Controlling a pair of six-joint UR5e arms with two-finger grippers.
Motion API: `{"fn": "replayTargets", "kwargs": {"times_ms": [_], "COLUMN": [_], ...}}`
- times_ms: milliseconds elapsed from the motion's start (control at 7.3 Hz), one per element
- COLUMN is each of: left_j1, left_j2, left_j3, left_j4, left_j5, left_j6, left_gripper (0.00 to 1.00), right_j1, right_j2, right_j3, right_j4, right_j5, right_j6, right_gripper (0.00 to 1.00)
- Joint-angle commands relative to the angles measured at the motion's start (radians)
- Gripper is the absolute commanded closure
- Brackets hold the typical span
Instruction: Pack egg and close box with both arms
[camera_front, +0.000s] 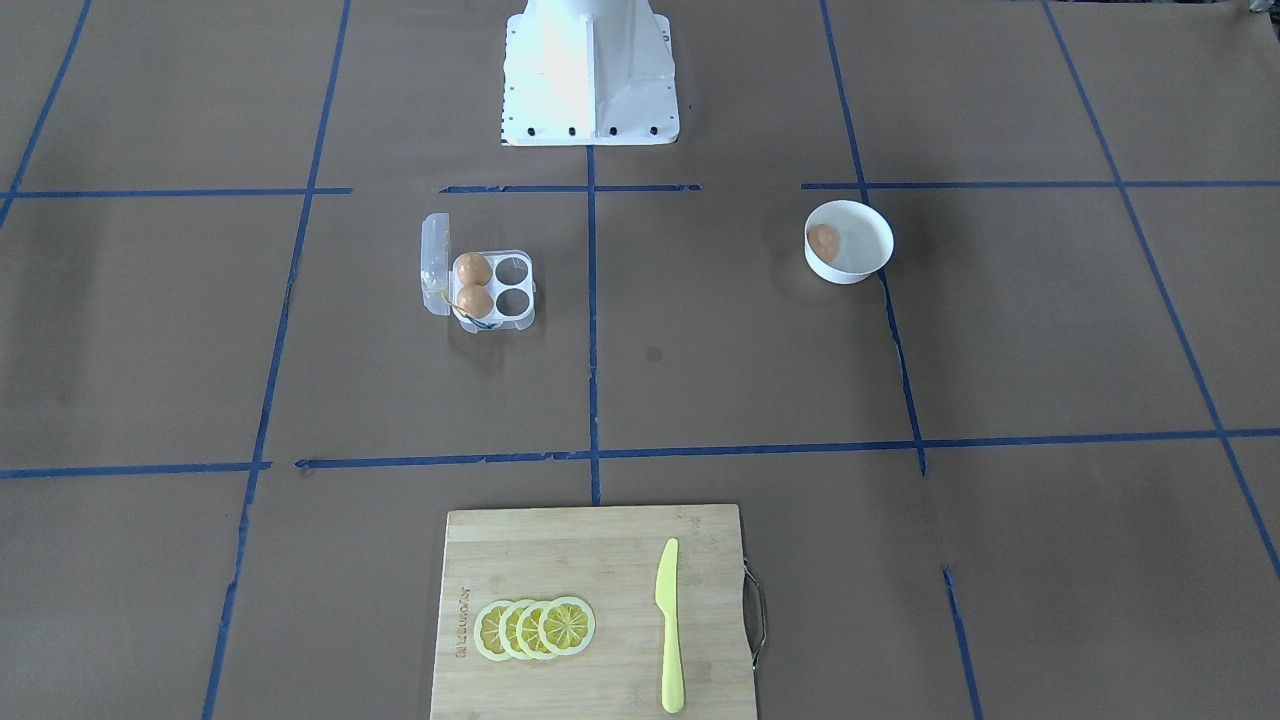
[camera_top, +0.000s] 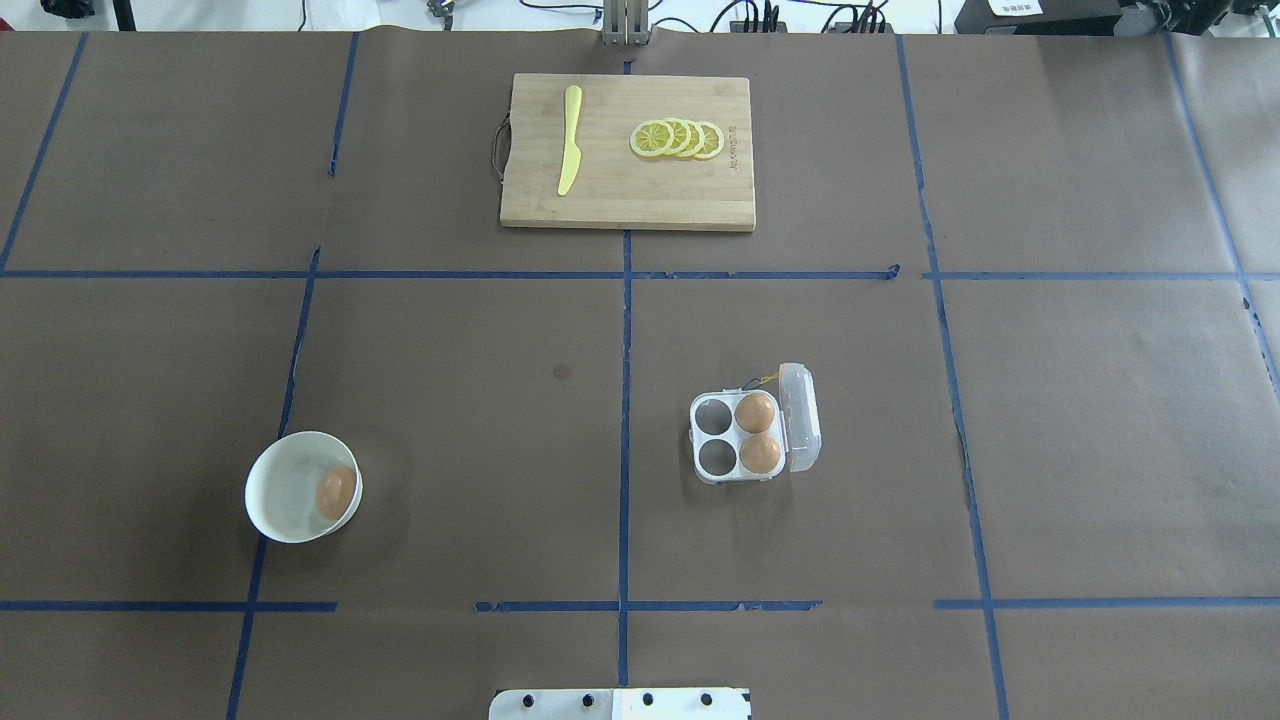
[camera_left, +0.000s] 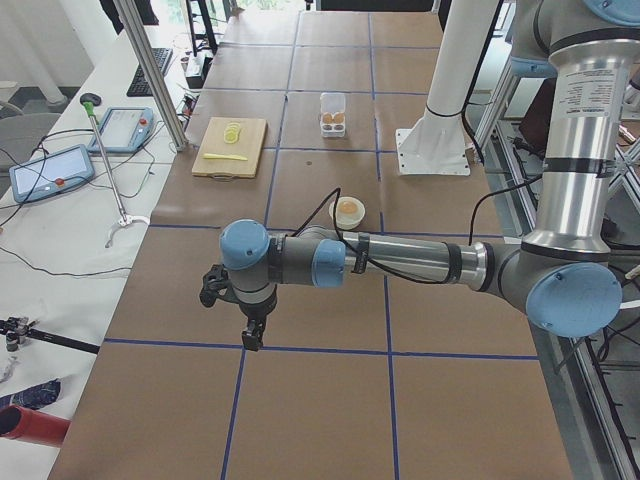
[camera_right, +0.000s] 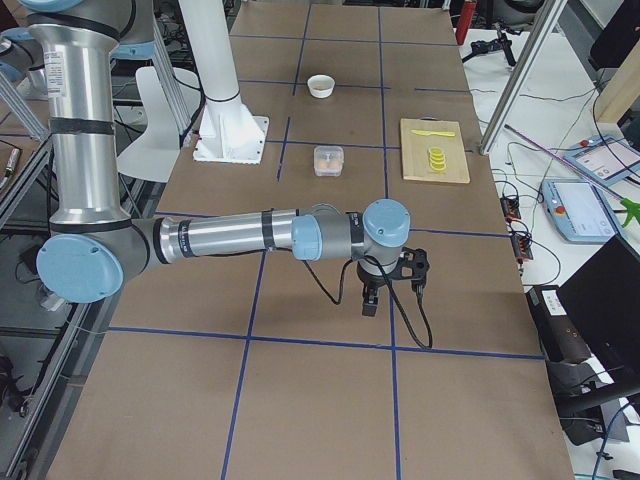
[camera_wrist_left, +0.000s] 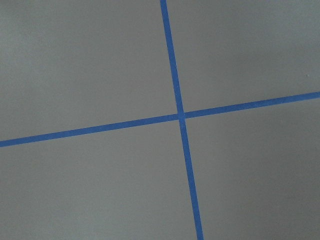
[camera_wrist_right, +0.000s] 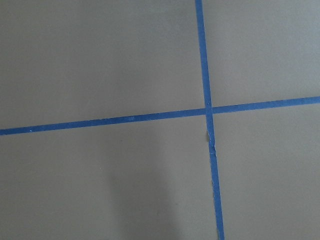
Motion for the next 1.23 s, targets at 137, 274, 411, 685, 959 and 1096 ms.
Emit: {"fn": "replayTargets", "kwargs": {"times_ms": [137, 274, 411, 685, 959, 1096], "left_j1": [0.001, 0.001, 0.001, 0.013, 0.121, 0.215], "left_j2": [0.002, 0.002, 0.001, -0.002, 0.001, -0.004], "left_j3": [-0.033, -0.033, -0.043, -0.080, -0.174, -0.235], "left_j4": [-0.008, -0.008, -0.003, -0.013, -0.098, -0.215], "left_j5": [-0.005, -0.004, -0.002, -0.130, -0.240, -0.235], "left_j6": [-0.005, -0.008, -0.010, -0.005, -0.090, -0.237], "left_gripper": [0.00, 0.00, 0.00, 0.00, 0.00, 0.00], "right_j1": [0.002, 0.002, -0.002, -0.027, -0.051, -0.051], "right_j2": [-0.008, -0.019, -0.019, -0.013, -0.008, -0.051], "right_j3": [-0.005, -0.005, -0.009, -0.003, 0.005, 0.000], "right_j4": [0.007, 0.012, 0.010, 0.013, 0.053, 0.205], "right_j5": [0.000, 0.003, 0.001, 0.001, 0.052, 0.067], "right_j6": [0.000, 0.001, 0.001, 0.006, 0.009, 0.010], "right_gripper": [0.00, 0.00, 0.00, 0.00, 0.00, 0.00]}}
